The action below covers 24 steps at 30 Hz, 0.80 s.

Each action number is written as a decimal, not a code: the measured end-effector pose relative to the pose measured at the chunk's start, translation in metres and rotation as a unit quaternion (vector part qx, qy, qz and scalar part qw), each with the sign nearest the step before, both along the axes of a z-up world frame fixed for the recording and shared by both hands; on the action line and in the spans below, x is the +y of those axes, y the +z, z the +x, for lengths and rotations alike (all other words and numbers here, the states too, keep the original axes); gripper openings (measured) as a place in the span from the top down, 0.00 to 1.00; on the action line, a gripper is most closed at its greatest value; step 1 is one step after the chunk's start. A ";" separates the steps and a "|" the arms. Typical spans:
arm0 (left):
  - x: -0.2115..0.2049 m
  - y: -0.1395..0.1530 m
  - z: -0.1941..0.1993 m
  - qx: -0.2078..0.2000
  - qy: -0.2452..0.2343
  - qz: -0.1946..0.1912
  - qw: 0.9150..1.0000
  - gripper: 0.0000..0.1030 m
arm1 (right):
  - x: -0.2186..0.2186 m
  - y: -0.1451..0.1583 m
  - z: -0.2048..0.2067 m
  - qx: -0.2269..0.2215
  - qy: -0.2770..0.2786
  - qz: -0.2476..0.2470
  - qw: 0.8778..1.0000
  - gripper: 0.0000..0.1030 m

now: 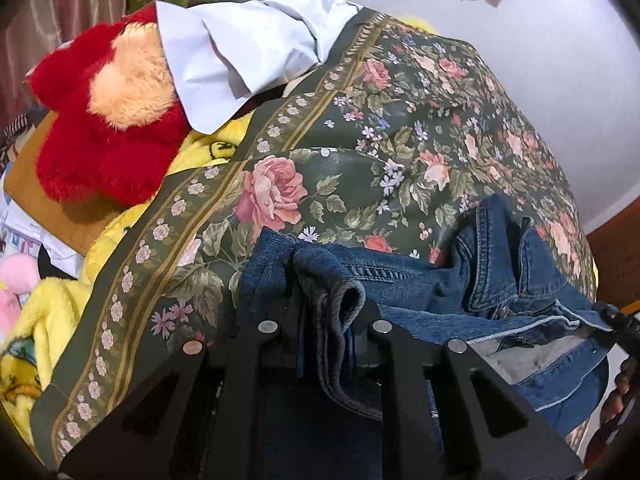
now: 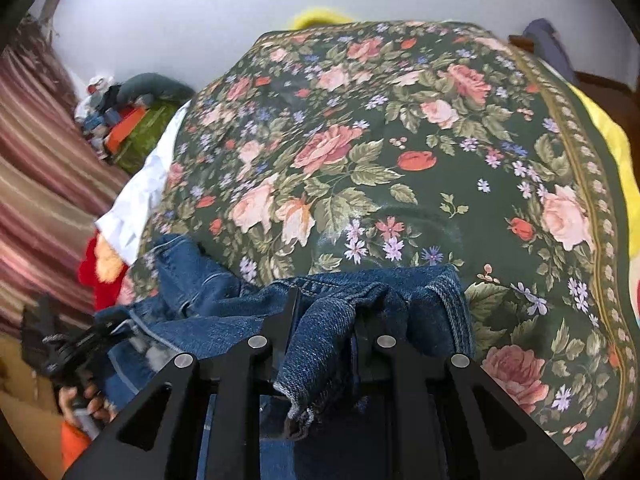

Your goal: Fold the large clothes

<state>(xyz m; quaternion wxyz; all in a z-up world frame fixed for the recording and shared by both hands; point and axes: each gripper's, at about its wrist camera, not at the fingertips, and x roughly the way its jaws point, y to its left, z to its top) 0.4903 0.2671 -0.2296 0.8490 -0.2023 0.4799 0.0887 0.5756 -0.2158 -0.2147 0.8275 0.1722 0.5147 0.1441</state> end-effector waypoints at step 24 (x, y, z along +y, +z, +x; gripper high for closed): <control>-0.023 0.098 -0.048 -0.038 -0.030 0.190 0.981 0.21 | 0.004 0.037 -0.013 0.060 0.044 -0.064 0.995 0.85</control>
